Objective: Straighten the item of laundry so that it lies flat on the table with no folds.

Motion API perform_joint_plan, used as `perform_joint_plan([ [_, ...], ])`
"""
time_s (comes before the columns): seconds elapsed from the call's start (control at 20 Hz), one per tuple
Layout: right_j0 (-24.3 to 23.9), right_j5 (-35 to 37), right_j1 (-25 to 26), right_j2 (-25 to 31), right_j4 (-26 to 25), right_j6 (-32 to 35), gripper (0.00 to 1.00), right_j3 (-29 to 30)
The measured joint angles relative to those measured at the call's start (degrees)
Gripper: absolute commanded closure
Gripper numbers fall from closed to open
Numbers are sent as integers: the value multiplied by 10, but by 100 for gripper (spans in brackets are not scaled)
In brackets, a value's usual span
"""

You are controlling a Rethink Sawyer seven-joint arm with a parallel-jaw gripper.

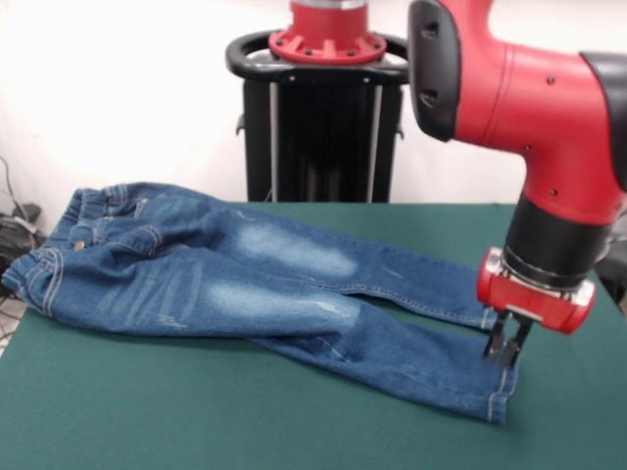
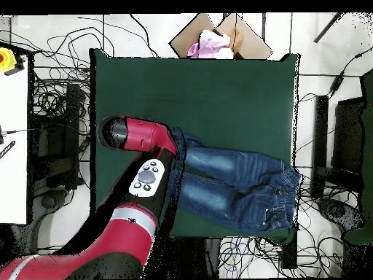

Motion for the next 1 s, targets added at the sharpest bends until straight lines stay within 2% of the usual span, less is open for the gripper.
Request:
perform_joint_plan([
  [0.2,26,0,49,-31,0,0,100,-39],
  [0.5,51,7,90,-59,0,0,100,-67],
  [1.0,56,34,109,-72,2,0,100,-97],
])
